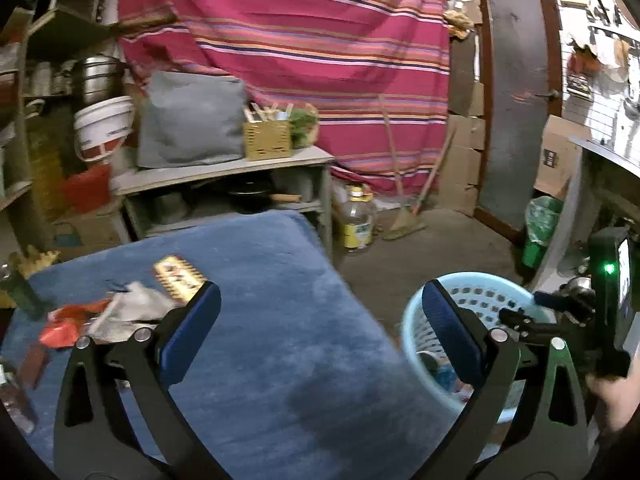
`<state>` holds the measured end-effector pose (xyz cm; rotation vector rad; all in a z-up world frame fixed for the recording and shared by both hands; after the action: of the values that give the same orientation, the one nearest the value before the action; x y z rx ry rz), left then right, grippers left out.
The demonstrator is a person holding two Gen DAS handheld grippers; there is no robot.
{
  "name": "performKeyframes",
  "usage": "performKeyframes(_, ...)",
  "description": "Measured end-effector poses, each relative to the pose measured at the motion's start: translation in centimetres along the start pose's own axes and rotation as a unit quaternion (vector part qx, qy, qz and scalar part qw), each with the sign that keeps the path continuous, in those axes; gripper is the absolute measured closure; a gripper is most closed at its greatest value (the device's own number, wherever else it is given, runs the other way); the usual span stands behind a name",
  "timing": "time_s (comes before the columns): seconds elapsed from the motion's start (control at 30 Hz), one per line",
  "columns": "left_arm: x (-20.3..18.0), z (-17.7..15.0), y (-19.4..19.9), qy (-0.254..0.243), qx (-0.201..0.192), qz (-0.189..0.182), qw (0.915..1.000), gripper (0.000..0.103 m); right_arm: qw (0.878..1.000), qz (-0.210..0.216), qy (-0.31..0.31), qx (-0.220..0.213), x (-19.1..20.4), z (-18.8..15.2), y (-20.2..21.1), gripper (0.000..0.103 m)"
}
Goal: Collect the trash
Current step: 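Carry the jar and packet over the basket and open both grippers, then move both tools back over the table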
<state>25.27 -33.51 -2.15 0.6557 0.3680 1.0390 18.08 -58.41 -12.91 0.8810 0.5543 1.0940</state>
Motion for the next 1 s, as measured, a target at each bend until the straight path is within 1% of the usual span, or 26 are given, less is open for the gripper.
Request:
performKeyframes(0.07, 2.0, -0.2, 1.0, 0.005, -0.004, 0.015, 0.9999, 0.006, 1.0, -0.006, -0.005, 0.006, 0.0, 0.0, -0.2, 0.028)
performKeyframes(0.17, 4.9, -0.4, 2.2, 0.015, -0.013, 0.035, 0.9992, 0.005, 1.0, -0.008, -0.013, -0.003, 0.3, 0.3, 0.4, 0.022)
performKeyframes(0.23, 6.9, -0.7, 2.8, 0.021, -0.016, 0.043, 0.9987, 0.005, 1.0, -0.002, -0.017, -0.025, 0.9, 0.8, 1.8, 0.013)
performKeyframes(0.3, 8.0, -1.1, 3.3, 0.023, -0.02, 0.054, 0.9981, 0.005, 0.999, 0.006, -0.017, -0.049, 2.1, 1.4, 3.3, 0.009)
performKeyframes(0.4, 10.4, -2.0, 3.9, 0.029, -0.026, 0.072, 0.9966, 0.005, 0.996, 0.021, -0.002, -0.081, 5.1, 2.1, 5.3, 0.008)
performKeyframes(0.53, 13.1, -3.5, 4.2, 0.049, -0.031, 0.081, 0.995, 0.005, 0.992, 0.023, 0.048, -0.115, 10.7, 2.6, 7.0, 0.008)
performKeyframes(0.6, 14.4, -4.0, 4.2, 0.051, -0.028, 0.091, 0.9941, 0.005, 0.99, 0.027, 0.069, -0.123, 13.3, 2.6, 7.4, 0.008)
performKeyframes(0.63, 15.3, -4.3, 4.3, 0.052, -0.026, 0.1, 0.9933, 0.005, 0.988, 0.033, 0.086, -0.127, 15.3, 2.5, 7.5, 0.008)
performKeyframes(0.7, 17.0, -4.9, 4.4, 0.061, -0.024, 0.106, 0.9922, 0.005, 0.984, 0.037, 0.11, -0.132, 18.1, 2.3, 7.5, 0.008)
performKeyframes(0.83, 20.1, -6.1, 5.0, 0.086, -0.021, 0.113, 0.9896, 0.005, 0.98, 0.028, 0.149, -0.132, 22.3, 1.6, 7.1, 0.008)
performKeyframes(0.97, 23.5, -7.2, 5.4, 0.101, -0.019, 0.142, 0.9845, 0.005, 0.979, 0.031, 0.161, -0.121, 25.0, 1.5, 6.2, 0.008)
performKeyframes(1.0, 24.3, -7.4, 5.4, 0.107, -0.016, 0.142, 0.9839, 0.005, 0.979, 0.036, 0.16, -0.12, 25.5, 1.5, 6.1, 0.008)
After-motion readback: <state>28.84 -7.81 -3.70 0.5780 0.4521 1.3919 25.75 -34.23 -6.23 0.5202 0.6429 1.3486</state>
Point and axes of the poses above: each gripper's, at about its wrist camera, not at the fingertips, and y roughly against the way its jaws point, x to its left, z to its top, the point moved 10 cm from there along -y, roughly the way its jaws point, and after that the axes turned 14 degrees about x, right-handed, at the moved point
